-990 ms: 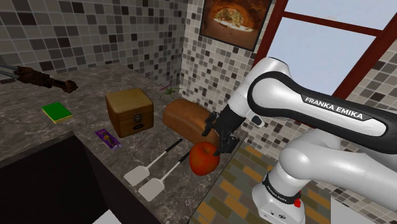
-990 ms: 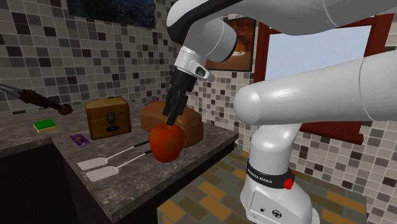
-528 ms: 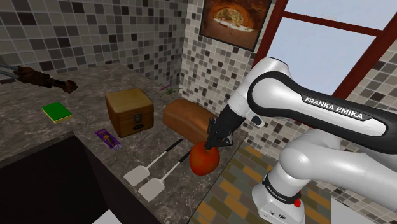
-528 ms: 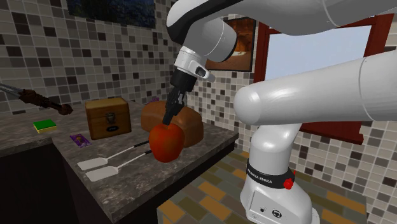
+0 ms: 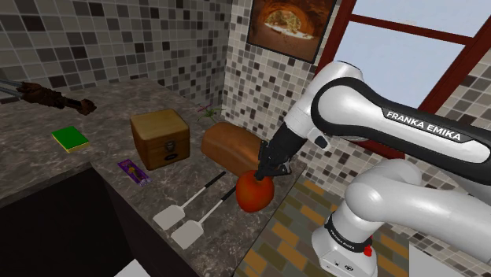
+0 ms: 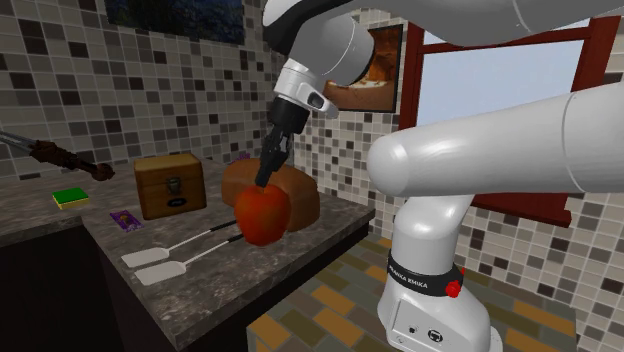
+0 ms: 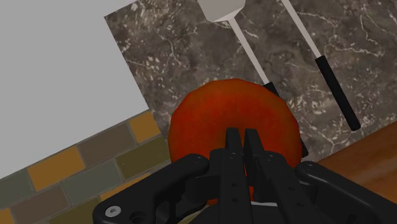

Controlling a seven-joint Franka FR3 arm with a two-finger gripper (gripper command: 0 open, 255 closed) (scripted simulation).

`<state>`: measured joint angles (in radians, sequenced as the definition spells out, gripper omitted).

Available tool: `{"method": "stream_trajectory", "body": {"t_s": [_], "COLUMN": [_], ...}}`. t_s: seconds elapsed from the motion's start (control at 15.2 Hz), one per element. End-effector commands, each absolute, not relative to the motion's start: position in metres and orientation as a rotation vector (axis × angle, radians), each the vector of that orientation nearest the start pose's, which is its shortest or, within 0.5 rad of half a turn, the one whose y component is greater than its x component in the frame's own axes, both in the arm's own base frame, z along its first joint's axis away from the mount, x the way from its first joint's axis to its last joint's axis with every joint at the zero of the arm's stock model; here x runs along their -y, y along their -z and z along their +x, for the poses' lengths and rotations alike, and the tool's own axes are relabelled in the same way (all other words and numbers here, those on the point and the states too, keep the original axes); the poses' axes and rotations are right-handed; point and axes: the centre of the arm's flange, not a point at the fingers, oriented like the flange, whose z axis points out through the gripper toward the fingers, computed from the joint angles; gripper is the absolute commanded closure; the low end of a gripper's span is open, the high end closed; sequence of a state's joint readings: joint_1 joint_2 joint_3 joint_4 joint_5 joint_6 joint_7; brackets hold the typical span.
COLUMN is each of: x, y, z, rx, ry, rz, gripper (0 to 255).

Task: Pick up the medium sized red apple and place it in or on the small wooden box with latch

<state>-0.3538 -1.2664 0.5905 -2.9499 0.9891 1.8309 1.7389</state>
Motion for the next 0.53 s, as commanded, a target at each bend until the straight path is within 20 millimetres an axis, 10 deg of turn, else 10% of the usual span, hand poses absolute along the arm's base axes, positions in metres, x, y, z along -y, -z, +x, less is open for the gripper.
{"method": "stream_trajectory", "body": {"t_s": [0.0,0.46], "x": [-0.097,-0.097], "y": [-0.429,-0.466], "z": [0.248,0.248], "rx": [-2.363,-2.363], "ry": [-0.274,-0.274], "rz": [-1.4,-1.4], "gripper": [255,255]}}
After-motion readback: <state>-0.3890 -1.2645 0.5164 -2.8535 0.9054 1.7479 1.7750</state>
